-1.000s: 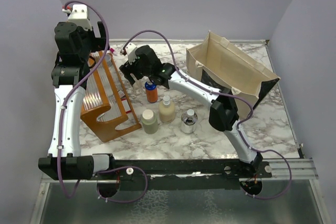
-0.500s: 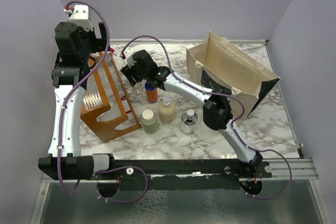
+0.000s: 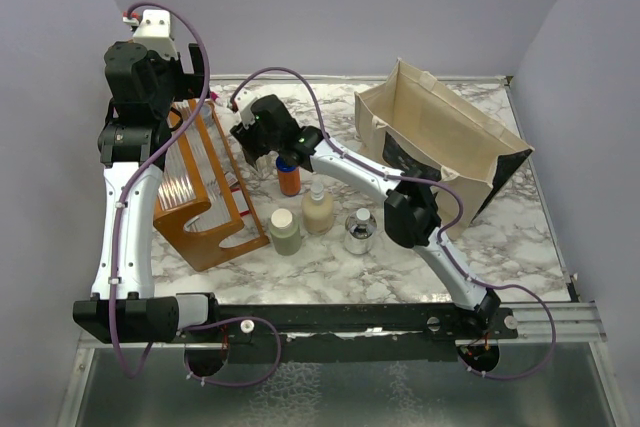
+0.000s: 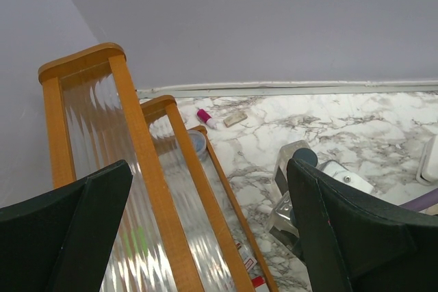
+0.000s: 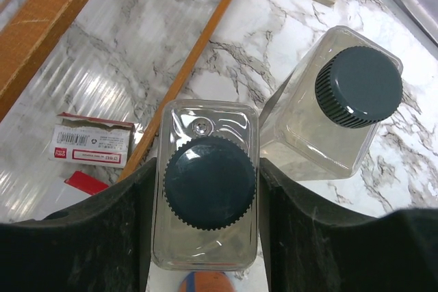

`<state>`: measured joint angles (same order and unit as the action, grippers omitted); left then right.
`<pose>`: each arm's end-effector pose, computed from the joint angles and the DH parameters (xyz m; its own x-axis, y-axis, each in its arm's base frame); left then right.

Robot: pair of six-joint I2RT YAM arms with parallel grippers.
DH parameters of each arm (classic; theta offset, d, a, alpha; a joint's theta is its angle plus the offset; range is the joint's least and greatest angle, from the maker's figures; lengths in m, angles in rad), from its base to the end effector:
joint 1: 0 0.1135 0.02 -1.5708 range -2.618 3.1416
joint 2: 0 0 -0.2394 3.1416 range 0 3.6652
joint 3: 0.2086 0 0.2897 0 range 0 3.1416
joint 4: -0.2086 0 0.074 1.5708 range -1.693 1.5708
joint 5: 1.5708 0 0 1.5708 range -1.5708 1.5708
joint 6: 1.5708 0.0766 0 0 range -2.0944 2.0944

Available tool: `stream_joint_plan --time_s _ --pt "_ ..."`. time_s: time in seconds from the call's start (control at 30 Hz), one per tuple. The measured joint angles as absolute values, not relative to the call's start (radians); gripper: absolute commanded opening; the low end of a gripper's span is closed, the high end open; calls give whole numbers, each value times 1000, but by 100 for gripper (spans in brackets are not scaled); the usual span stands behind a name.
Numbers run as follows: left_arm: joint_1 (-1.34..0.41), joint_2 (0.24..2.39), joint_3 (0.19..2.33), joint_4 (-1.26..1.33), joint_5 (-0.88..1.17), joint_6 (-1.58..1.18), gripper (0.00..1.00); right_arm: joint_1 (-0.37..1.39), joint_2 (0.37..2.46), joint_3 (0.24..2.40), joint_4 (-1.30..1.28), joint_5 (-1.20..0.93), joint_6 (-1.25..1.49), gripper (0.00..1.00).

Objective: Place the personal care products into the canvas bag
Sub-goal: Pick up the care product from the center of the board.

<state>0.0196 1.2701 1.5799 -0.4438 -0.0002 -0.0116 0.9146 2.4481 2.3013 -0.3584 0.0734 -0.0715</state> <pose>0.3499 0.0069 0.4656 -0.1333 -0.0142 -0.9910 -0.0213 0.9997 -0.0115 0.3857 0.4917 0.2116 -0.2409 -0.4296 -0.8703 -0.7702 0.6302 -0.0979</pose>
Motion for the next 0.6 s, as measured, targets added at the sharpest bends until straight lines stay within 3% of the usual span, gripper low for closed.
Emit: stream_joint_plan --time_s 0.2,0.3,0.43,0.6 --pt "20 1270 1580 -444 2 -6 99 909 2448 2301 -359 53 -71 62" --pt "20 1270 1580 -444 5 -4 99 905 2448 2301 -370 44 -72 61" --pt "20 1270 1580 -444 10 -1 99 903 2448 2301 -379 36 -72 55" --pt "20 1270 1580 -444 14 -1 99 902 2448 2301 -382 32 -68 38"
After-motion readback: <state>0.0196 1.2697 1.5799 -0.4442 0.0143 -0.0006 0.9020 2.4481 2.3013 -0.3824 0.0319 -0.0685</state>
